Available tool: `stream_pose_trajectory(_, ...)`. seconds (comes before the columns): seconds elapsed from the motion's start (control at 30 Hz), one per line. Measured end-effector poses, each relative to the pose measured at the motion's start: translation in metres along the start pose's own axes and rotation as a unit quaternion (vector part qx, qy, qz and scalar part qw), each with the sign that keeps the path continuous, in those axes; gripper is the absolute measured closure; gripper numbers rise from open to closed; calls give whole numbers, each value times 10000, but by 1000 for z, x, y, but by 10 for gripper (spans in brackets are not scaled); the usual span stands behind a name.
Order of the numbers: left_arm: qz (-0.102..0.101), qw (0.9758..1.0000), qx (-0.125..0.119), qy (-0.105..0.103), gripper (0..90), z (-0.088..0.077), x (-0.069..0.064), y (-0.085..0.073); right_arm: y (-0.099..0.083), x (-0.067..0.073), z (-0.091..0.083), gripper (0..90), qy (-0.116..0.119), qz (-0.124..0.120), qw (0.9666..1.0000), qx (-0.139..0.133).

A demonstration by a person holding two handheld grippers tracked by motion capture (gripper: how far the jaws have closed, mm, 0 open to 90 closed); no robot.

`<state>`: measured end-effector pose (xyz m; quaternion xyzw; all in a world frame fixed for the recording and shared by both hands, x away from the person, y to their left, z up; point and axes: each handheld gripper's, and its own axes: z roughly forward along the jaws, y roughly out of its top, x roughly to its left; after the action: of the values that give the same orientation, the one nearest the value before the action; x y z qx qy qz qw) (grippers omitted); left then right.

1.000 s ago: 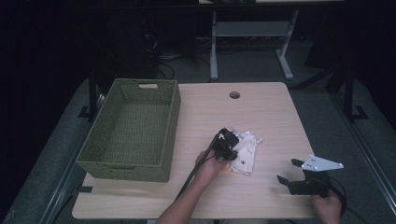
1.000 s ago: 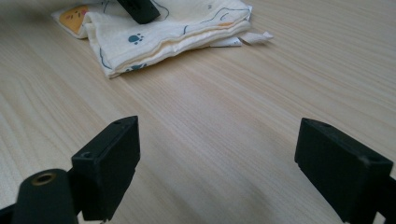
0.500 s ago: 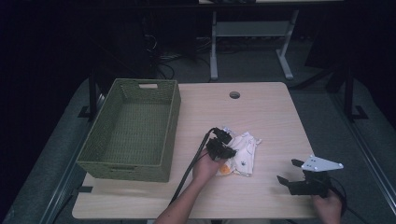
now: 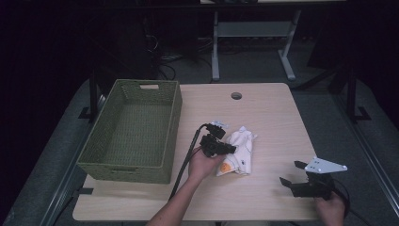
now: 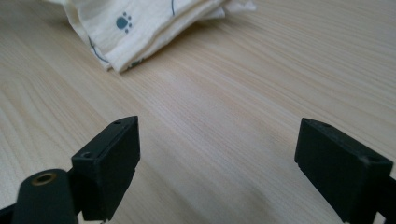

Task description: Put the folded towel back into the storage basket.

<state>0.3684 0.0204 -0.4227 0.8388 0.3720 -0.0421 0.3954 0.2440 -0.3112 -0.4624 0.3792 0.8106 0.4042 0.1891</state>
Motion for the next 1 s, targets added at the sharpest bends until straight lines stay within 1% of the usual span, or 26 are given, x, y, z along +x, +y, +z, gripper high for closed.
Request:
stream_pose_trajectory(0.03,-18,10000,-61,-34,820,-8,0,1,0,0,0,137,3,0,10000,-16)
stream_pose_trajectory(0.1,-61,9998,-139,-102,820,-15,1,3,0,1,-1,137,-1,-10,10000,-25)
stream_pose_trajectory(0.13,-61,9998,-139,-102,820,-15,1,3,0,1,-1,137,-1,-10,10000,-25)
stream_pose_trajectory(0.17,-77,9997,-202,-146,820,-22,1,4,0,1,-1,137,-7,-24,10000,-27)
stream_pose_trajectory(0.23,-107,9994,-242,-213,820,-29,2,6,-1,1,-1,137,-4,15,10000,-23)
stream_pose_trajectory(0.27,-107,9994,-242,-213,820,-29,2,6,-1,1,-1,137,-6,11,10000,-27)
stream_pose_trajectory(0.3,-166,9990,-328,-272,820,-36,2,7,-1,1,-1,137,-3,35,10000,-18)
stream_pose_trajectory(0.33,-166,9990,-328,-272,819,-36,2,7,-1,0,-1,137,-3,45,10000,-16)
stream_pose_trajectory(0.37,-189,9985,-376,-339,820,-43,3,7,-1,0,-1,137,-3,57,10000,-15)
stream_pose_trajectory(0.4,-189,9985,-376,-339,820,-43,3,7,-1,0,-1,137,-3,57,10000,-15)
stream_pose_trajectory(0.43,-198,9982,-416,-373,819,-48,4,7,-1,0,-1,137,-5,66,10000,-32)
stream_pose_trajectory(0.6,-277,9967,-489,-587,818,-58,7,7,-1,0,1,137,-1,76,10000,9)
stream_pose_trajectory(0.7,-350,9956,-549,-674,818,-63,10,7,-2,0,1,137,-13,91,10000,29)
stream_pose_trajectory(0.73,-350,9956,-549,-674,818,-63,10,7,-2,0,1,137,-14,78,10000,18)
stream_pose_trajectory(0.8,-386,9947,-599,-739,818,-69,11,7,-2,0,0,137,-23,89,10000,9)
stream_pose_trajectory(0.87,-396,9946,-611,-744,818,-71,11,7,-2,1,0,137,-26,93,10000,2)
stream_pose_trajectory(0.9,-384,9945,-619,-751,818,-76,12,8,-2,0,0,137,-44,111,9999,0)
stream_pose_trajectory(1.0,-439,9936,-688,-779,818,-83,15,9,-2,0,1,137,-46,109,9999,22)
